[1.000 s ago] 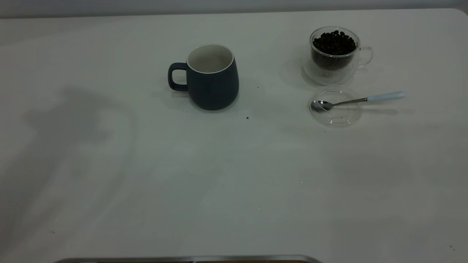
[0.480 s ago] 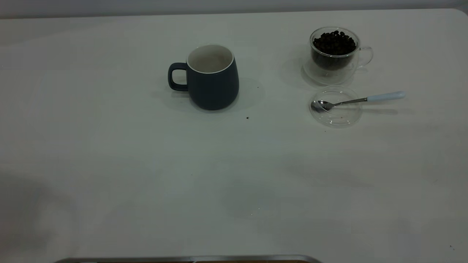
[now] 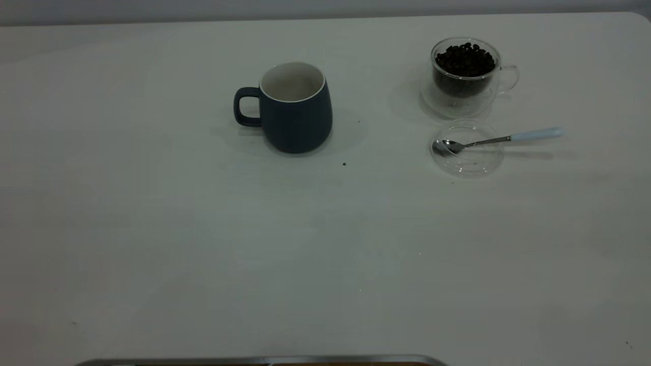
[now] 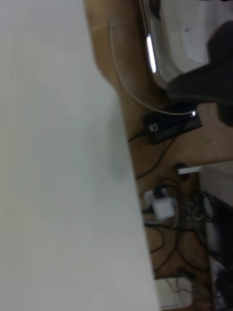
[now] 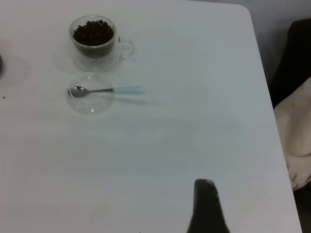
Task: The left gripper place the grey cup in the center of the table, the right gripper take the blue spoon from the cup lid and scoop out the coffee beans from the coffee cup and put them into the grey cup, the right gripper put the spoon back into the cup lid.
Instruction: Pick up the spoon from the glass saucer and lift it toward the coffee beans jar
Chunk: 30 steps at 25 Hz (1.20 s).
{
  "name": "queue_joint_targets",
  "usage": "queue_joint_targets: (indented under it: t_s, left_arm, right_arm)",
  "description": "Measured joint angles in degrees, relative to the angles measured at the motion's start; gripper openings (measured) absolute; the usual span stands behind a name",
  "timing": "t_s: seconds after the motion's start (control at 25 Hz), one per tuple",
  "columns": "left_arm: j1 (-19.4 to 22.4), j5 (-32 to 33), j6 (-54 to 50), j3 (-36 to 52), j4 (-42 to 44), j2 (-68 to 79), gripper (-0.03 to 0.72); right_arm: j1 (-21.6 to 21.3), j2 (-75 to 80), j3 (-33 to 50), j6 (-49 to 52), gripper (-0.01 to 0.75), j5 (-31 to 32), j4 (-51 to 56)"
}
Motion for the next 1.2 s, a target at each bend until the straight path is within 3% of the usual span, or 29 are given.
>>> queue_joint_targets:
  t_s: [0.24,0.8,0.92,1.2]
  left_arm:
    - [0.0,-2.1,-0.2,7.1,-0.9,-10.4,0.474]
    - [0.6,-2.3,0.1,7.3,-2.0,-25.4,0.474]
    - [3.5,-2.3,0.1,7.3,-2.0,-27.2,0.474]
    - [15.3,-2.0,0.0,7.3,-2.1,-32.6,0.474]
  right_arm:
    - [0.0,0.0,0.0,0.0,0.562,0.0,0.0]
    - [0.0,0.0,0.0,0.0,0.562,0.0,0.0]
    - [0.0,0.0,0.0,0.0,0.562,0.0,0.0]
    - [0.0,0.0,0.0,0.0,0.562,0.0,0.0]
